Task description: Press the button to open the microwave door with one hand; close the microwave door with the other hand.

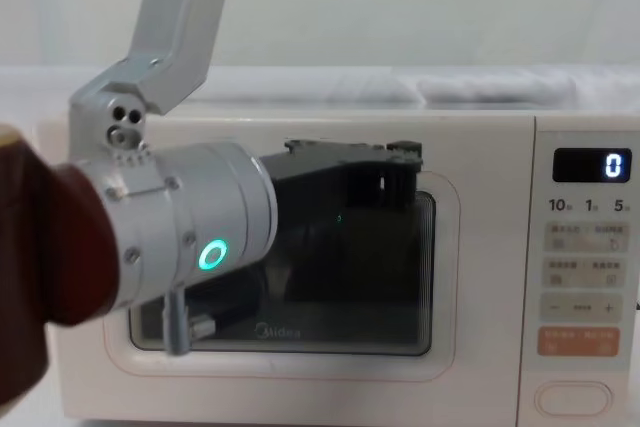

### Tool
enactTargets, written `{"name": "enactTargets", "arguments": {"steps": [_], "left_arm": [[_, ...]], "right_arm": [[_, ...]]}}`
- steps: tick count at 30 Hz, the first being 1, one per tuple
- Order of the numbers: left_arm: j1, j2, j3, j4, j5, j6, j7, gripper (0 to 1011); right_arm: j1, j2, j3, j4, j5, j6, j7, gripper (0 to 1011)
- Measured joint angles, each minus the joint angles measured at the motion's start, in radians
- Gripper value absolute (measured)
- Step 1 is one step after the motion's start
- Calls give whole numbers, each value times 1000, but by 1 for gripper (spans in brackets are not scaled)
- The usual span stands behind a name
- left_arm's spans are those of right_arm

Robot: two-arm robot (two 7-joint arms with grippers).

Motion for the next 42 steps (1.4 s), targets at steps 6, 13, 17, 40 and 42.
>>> {"name": "enactTargets", "arguments": {"steps": [6, 13, 17, 40, 42], "left_arm": [[57, 44, -1, -71, -40, 2, -15, 0], [135, 92, -46, -142, -98, 2, 0, 0], [194, 117, -91, -178, -139, 3, 23, 0], [464, 61, -400, -130, -186, -149, 290, 0], [464, 52, -422, -102, -182, -164, 298, 0]], "right_arm": [[0, 0, 0, 0, 0, 0, 0, 1002], [0, 0, 0, 0, 0, 0, 0, 1002], [0, 0, 0, 0, 0, 0, 0, 1002], [0, 0, 0, 0, 0, 0, 0, 1002], [0, 0, 0, 0, 0, 0, 0, 1002]]}}
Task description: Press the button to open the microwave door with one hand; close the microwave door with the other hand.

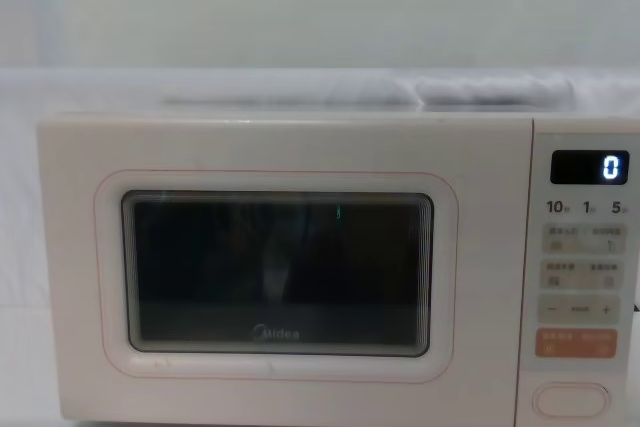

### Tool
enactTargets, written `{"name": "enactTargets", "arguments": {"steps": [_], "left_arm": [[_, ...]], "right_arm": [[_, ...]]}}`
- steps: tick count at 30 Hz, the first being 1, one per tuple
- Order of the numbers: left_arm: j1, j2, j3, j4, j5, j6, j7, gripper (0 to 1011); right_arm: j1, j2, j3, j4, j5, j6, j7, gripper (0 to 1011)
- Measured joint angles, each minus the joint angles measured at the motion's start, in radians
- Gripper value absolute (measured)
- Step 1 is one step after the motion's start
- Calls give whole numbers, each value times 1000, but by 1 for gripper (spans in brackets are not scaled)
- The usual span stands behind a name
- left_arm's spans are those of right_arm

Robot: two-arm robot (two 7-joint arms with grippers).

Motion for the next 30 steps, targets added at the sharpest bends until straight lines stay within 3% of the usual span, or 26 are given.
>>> {"name": "enactTargets", "arguments": {"steps": [4, 10, 22, 30], "left_arm": [[-7, -12, -36, 49, 1, -26, -1, 0], [-11, -12, -58, 85, 21, -53, -17, 0], [-11, -1, -55, 113, 109, -93, -53, 0], [-8, -7, -56, 116, 129, -103, -88, 0]], "right_arm": [[0, 0, 0, 0, 0, 0, 0, 1002], [0, 0, 0, 0, 0, 0, 0, 1002], [0, 0, 0, 0, 0, 0, 0, 1002], [0, 0, 0, 0, 0, 0, 0, 1002]]}}
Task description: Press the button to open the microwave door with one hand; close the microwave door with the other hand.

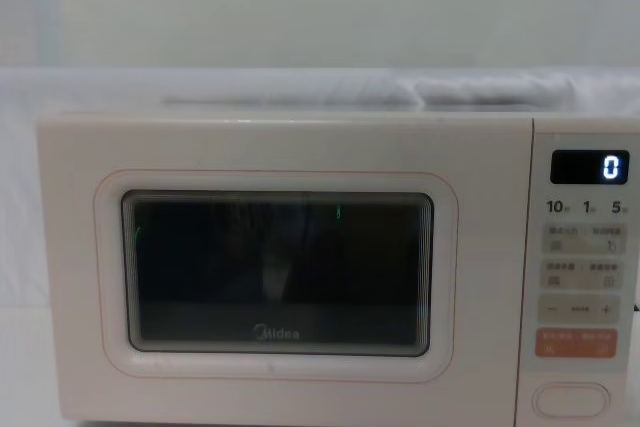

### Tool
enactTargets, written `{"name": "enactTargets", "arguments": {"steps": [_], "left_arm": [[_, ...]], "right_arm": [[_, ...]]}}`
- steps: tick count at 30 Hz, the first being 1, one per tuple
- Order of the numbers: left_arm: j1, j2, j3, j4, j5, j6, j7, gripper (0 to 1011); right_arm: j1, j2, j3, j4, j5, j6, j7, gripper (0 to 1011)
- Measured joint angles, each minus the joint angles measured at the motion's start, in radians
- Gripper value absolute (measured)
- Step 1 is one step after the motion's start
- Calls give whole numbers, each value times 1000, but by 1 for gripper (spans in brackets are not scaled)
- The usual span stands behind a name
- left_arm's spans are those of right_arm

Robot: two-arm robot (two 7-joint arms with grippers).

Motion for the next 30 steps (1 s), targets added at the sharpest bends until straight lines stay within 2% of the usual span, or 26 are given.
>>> {"name": "enactTargets", "arguments": {"steps": [5, 30], "left_arm": [[1, -5, -5, -2, 2, 0, -18, 0], [1, -3, -2, -4, 1, 2, -13, 3]], "right_arm": [[0, 0, 0, 0, 0, 0, 0, 1002], [0, 0, 0, 0, 0, 0, 0, 1002]]}}
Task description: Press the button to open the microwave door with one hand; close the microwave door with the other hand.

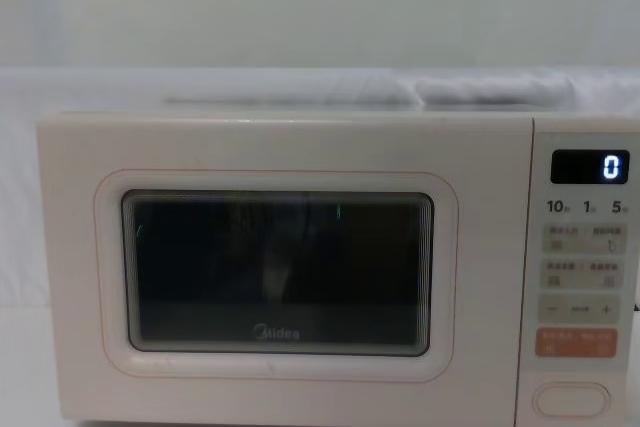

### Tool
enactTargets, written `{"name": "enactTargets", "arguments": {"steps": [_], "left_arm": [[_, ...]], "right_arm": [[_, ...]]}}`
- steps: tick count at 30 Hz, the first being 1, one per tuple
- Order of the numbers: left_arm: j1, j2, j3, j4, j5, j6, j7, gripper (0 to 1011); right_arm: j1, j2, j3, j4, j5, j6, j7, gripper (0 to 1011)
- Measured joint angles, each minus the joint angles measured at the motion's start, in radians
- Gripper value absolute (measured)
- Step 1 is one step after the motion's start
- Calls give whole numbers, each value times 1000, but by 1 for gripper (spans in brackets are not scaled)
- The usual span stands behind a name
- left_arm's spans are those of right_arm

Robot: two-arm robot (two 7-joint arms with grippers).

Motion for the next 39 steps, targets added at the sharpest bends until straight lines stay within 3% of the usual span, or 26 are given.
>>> {"name": "enactTargets", "arguments": {"steps": [2, 9, 17, 34, 39], "left_arm": [[0, 0, 0, 0, 0, 0, 0, 16], [0, 0, 0, 0, 0, 0, 1, 204], [0, 0, 0, 0, 0, 0, 1, 501], [0, 0, 0, 0, 0, 0, 1, 1000], [0, 0, 0, 0, 0, 0, 1, 1001]], "right_arm": [[0, 0, 0, 0, 0, 0, 0, 1002], [0, 0, 0, 0, 0, 0, 0, 1002], [0, 0, 0, 0, 0, 0, 0, 1002], [0, 0, 0, 0, 0, 0, 0, 1002], [0, 0, 0, 0, 0, 0, 0, 1002]]}}
